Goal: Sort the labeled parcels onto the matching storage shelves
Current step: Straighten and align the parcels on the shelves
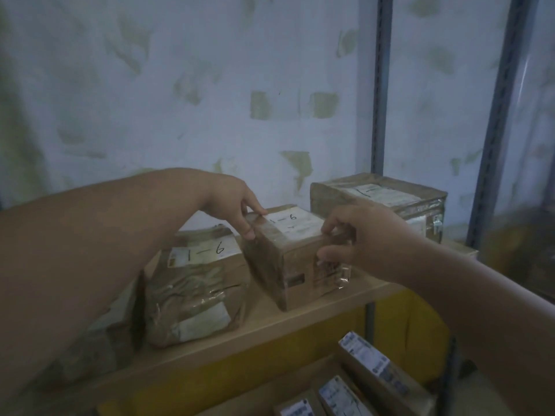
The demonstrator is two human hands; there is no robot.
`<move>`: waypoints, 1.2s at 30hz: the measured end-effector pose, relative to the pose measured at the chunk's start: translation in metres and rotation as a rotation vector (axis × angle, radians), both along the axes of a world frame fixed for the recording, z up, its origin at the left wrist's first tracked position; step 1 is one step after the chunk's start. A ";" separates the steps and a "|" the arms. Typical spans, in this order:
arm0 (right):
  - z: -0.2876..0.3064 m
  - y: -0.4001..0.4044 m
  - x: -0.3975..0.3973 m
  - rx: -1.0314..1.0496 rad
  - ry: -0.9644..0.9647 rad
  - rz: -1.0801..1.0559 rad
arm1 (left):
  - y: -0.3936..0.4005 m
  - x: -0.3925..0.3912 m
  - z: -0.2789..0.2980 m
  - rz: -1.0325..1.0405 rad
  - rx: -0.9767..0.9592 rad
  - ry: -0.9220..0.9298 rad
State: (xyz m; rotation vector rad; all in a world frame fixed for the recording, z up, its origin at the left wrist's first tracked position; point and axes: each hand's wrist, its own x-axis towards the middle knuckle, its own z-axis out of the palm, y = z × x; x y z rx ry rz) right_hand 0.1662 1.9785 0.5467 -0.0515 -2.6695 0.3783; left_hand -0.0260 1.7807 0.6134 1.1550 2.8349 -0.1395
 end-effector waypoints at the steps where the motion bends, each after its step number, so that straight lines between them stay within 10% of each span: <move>1: -0.001 -0.001 0.001 -0.002 0.004 -0.011 | -0.001 0.000 0.000 -0.010 -0.004 0.003; 21: 0.004 -0.018 0.015 0.018 0.049 -0.088 | -0.006 0.001 0.021 -0.047 -0.074 -0.021; 36: 0.037 0.148 0.025 0.027 0.027 -0.211 | 0.139 0.016 0.035 -0.146 0.007 0.193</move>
